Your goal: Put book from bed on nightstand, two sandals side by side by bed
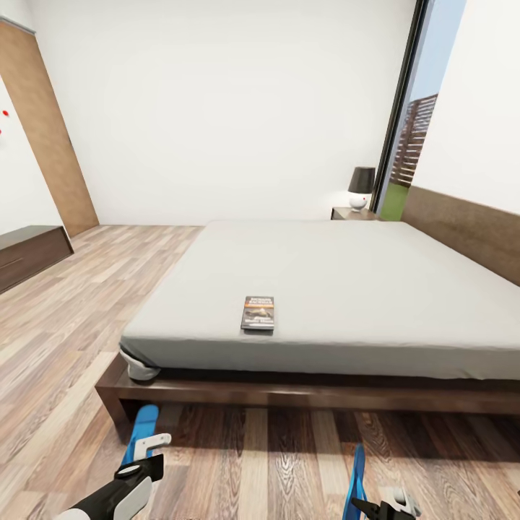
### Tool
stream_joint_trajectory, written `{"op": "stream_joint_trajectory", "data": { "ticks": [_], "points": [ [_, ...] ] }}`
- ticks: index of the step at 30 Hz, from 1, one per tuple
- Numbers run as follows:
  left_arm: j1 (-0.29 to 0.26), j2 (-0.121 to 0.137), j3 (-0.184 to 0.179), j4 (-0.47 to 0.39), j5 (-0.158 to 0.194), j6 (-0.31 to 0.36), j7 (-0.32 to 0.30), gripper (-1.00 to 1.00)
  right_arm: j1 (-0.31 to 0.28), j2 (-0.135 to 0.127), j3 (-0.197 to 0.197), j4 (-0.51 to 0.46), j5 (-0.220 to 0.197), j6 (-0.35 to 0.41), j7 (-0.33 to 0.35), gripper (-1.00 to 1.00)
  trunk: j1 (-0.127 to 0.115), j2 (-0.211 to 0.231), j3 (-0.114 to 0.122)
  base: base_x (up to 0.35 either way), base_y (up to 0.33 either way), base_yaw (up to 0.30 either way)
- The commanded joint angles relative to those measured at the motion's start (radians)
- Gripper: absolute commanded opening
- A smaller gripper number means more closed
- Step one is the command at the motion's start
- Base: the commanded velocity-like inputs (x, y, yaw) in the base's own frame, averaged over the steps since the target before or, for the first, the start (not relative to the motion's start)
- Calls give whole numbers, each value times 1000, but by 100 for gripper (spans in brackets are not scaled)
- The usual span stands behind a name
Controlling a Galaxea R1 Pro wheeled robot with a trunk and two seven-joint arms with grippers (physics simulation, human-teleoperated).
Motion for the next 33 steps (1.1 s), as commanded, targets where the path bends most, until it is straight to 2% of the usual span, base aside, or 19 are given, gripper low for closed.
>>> {"op": "stream_joint_trajectory", "data": {
  "ticks": [1,10,13,14,15,17,20,23,25,26,29,31,33],
  "points": [
    [-1,1,-8,-3,1,5,9,-100,-1,0,-3,0,-7,9,2,-100,4,-8,-4,0,0,0],
    [1,-2,-9,-3,1,5,4,-100,0,-1,-4,0,-7,9,3,-100,38,-71,-32,0,0,0],
    [1,-3,-10,-4,1,5,3,-100,-1,-37,-5,-10,-10,22,5,-100,50,-92,-42,0,0,0],
    [1,-4,-10,-4,2,5,3,-100,-1,-62,-5,-14,-12,45,5,-100,54,-99,-45,0,0,0],
    [1,-4,-10,-4,2,6,3,-100,-3,-77,-5,-16,-12,74,3,-100,57,-106,-48,0,0,0],
    [2,-10,-9,-4,3,6,2,-100,-6,-97,-5,-30,-13,199,0,-100,65,-120,-54,0,0,0],
    [2,-17,-9,-4,3,6,2,-100,-7,-103,-5,-117,-15,310,4,-100,77,-141,-64,0,0,0],
    [4,-32,-10,-4,3,7,2,-100,-7,-106,-5,-224,-19,467,6,-100,88,-162,-73,0,0,0],
    [5,-40,-10,-4,2,7,4,-100,-8,-107,-5,-243,-24,511,8,-100,96,-176,-79,0,0,0],
    [5,-42,-10,-4,2,7,4,-100,-8,-107,-5,-253,-35,523,9,-100,100,-183,-82,0,0,0],
    [5,-45,-10,-4,1,7,3,-100,-8,-110,-5,-302,-128,563,28,-100,111,-204,-92,0,0,0],
    [5,-46,-10,-4,1,7,3,-100,-8,-112,-1,-327,-197,601,97,-100,112,-204,-100,0,0,0],
    [5,-46,-10,-4,1,7,2,-100,-8,-120,-1,-329,-209,608,139,-100,113,-205,-107,0,0,0]
  ]
}}
